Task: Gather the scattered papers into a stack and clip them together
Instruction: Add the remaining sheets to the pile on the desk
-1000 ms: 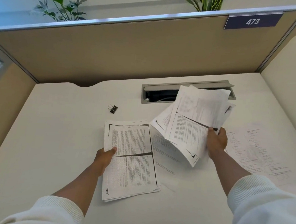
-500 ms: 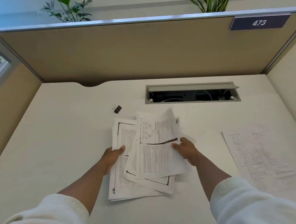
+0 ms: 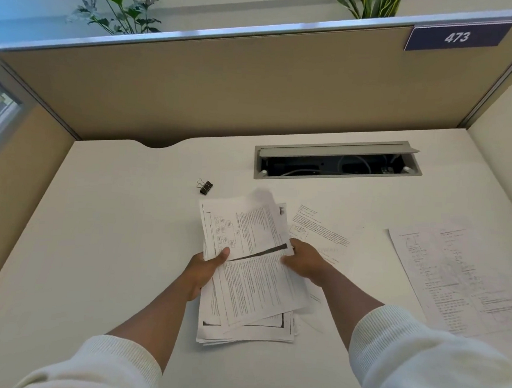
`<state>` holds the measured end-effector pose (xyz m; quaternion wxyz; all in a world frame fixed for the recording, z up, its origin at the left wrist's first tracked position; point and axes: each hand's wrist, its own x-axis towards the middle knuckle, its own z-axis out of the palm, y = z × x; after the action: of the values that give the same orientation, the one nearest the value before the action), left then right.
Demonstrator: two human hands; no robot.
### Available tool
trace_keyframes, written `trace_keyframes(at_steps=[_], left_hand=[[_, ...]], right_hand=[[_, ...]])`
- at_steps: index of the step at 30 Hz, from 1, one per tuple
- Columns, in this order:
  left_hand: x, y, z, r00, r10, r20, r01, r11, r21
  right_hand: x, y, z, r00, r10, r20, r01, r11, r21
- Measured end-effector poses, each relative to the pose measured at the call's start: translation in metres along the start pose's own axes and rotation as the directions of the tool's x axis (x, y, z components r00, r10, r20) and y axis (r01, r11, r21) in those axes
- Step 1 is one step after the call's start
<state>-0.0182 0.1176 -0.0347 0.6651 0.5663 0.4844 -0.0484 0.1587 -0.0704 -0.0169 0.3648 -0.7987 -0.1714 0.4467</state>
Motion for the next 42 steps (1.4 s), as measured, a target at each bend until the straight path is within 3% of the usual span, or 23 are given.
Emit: trace_keyframes(at_steps=[3, 7, 11, 15, 20, 27, 31, 35, 39, 42], left_hand=[[0.005, -0.003, -0.002, 1.000, 0.013, -0.026, -0.013, 1.000, 0.006], [0.008, -0.005, -0.003, 0.999, 0.006, -0.044, -0.006, 1.000, 0.015], [0.007, -0.007, -0.003, 0.998, -0.004, -0.059, 0.005, 1.000, 0.026], [0.009, -0.010, -0.003, 0.998, -0.017, -0.063, 0.019, 0.999, 0.041], [0.012, -0.012, -0.001, 0.998, -0.037, -0.057, 0.040, 0.997, 0.059], [0.015, -0.016, -0.001, 0.996, -0.063, -0.067, 0.068, 0.995, 0.069], [0.015, -0.017, -0.002, 0.995, -0.075, -0.067, 0.079, 0.995, 0.064], [0.013, -0.018, -0.002, 0.996, -0.072, -0.059, 0.076, 0.994, 0.073], [0.013, -0.017, -0.005, 0.996, -0.065, -0.068, 0.070, 0.994, 0.084], [0.015, -0.018, -0.008, 0.994, -0.062, -0.085, 0.069, 0.994, 0.086]], right_hand=[[0.003, -0.001, 0.006, 1.000, 0.002, -0.016, -0.002, 1.000, -0.006], [0.008, 0.008, 0.000, 0.952, 0.127, -0.280, -0.135, 0.991, -0.008], [0.007, 0.013, -0.014, 0.771, 0.381, -0.509, -0.433, 0.901, 0.019], [0.002, 0.016, -0.025, 0.589, 0.604, -0.536, -0.649, 0.750, 0.132], [-0.001, 0.022, -0.022, 0.504, 0.685, -0.526, -0.737, 0.659, 0.151], [0.006, 0.021, -0.015, 0.518, 0.688, -0.509, -0.683, 0.690, 0.237], [0.009, 0.027, -0.015, 0.618, 0.614, -0.491, -0.522, 0.788, 0.327], [0.004, 0.033, -0.020, 0.673, 0.470, -0.571, -0.399, 0.881, 0.254], [0.002, 0.027, -0.031, 0.593, 0.335, -0.732, -0.277, 0.939, 0.205], [0.006, 0.023, -0.043, 0.510, 0.350, -0.786, -0.202, 0.937, 0.287]])
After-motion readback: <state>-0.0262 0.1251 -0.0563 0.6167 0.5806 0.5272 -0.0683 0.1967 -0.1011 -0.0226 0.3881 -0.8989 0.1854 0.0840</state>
